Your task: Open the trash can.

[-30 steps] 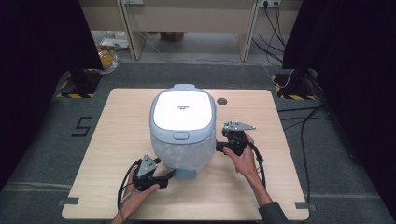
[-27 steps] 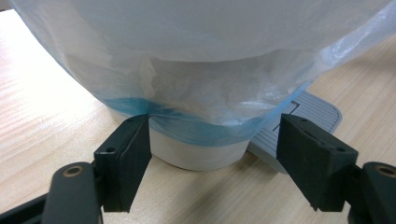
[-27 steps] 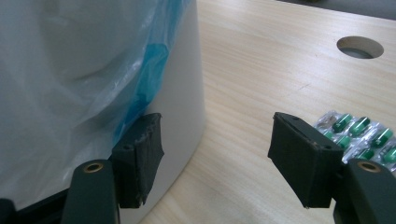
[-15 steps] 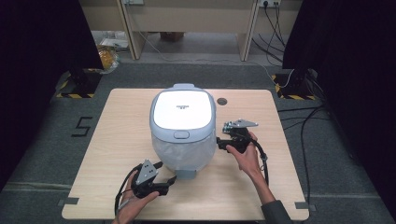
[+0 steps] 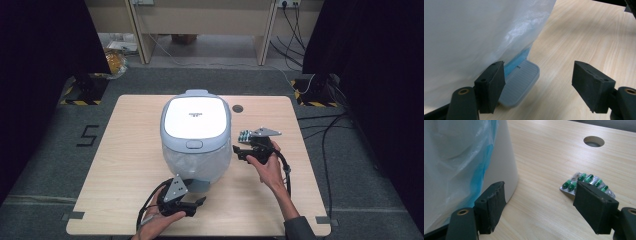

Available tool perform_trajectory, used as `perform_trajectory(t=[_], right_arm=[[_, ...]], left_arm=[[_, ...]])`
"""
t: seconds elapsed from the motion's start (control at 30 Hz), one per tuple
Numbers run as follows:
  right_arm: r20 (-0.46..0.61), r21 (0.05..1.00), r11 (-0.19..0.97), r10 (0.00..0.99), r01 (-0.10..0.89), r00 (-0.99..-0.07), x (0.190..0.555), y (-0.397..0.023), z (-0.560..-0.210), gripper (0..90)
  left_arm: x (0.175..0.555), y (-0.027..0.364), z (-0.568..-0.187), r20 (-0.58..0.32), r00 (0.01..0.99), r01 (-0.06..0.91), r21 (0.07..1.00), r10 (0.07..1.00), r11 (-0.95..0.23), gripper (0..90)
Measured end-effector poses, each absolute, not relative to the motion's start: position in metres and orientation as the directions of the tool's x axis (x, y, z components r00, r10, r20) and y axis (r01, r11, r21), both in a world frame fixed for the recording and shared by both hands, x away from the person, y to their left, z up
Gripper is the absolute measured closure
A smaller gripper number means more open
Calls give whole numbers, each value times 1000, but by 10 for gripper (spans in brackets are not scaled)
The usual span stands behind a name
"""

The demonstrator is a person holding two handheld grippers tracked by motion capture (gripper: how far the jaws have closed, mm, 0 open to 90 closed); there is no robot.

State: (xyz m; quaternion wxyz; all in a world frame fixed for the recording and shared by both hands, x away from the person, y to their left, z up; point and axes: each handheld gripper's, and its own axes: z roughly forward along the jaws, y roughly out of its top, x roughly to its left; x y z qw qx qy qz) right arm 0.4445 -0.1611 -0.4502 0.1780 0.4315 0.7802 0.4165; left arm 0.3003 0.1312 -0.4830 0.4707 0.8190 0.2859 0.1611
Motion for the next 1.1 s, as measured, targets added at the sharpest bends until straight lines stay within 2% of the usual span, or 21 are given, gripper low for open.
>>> perform_trajectory(t=[0.4,0.5,0.73,0.83,1.1], right_arm=[[86,812,264,828,521,-553,445,-169,-449,239],[87,809,264,829,525,-552,445,-170,-449,238],[83,807,267,832,526,-549,444,-171,-448,238],[77,802,277,830,530,-552,444,-172,-449,238],[78,792,283,833,542,-548,447,-174,-450,238]], left_arm=[[309,118,-503,-5,795,350,820,606,-453,244],[308,115,-506,35,789,327,820,613,-469,250],[307,113,-509,58,779,321,819,625,-476,251],[303,110,-512,150,779,266,801,608,-537,251],[303,110,-514,140,780,264,810,610,-523,252]])
